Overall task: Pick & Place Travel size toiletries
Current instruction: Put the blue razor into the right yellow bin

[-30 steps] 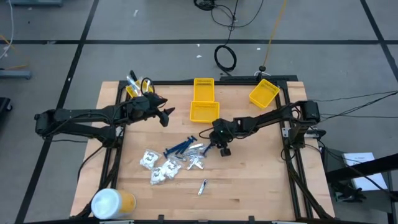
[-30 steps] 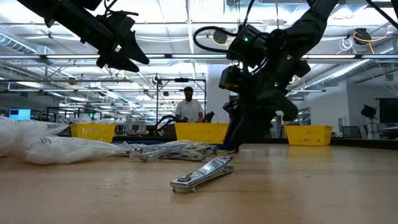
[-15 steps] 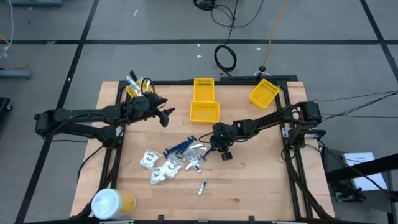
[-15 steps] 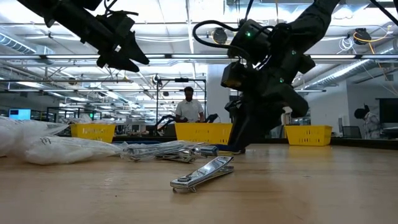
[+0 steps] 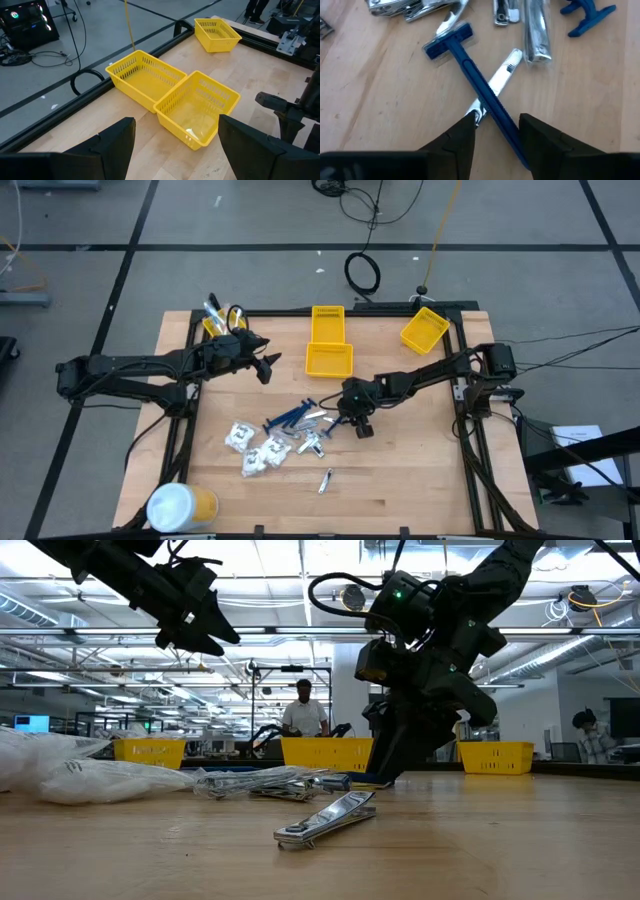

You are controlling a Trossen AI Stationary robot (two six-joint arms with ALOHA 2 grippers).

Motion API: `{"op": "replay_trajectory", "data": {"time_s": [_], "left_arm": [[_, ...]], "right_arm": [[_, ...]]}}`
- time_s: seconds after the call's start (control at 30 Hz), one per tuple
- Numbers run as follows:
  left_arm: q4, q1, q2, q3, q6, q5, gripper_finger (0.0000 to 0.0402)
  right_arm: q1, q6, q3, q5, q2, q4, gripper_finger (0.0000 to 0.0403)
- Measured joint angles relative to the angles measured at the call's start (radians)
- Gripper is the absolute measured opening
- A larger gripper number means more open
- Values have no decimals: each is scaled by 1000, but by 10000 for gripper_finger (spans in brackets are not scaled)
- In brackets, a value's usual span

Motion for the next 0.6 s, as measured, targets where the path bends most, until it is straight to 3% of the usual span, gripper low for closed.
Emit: {"op": "replay_trajectory", "data": {"time_s": [0.47, 0.6], "left_arm": [[4, 0, 0, 0, 0, 1, 274], [2, 0, 0, 0, 0, 1, 273]], "right_arm": [[-10, 32, 2, 40, -32, 51, 156], [-15, 27, 2, 38, -27, 51, 144]]}}
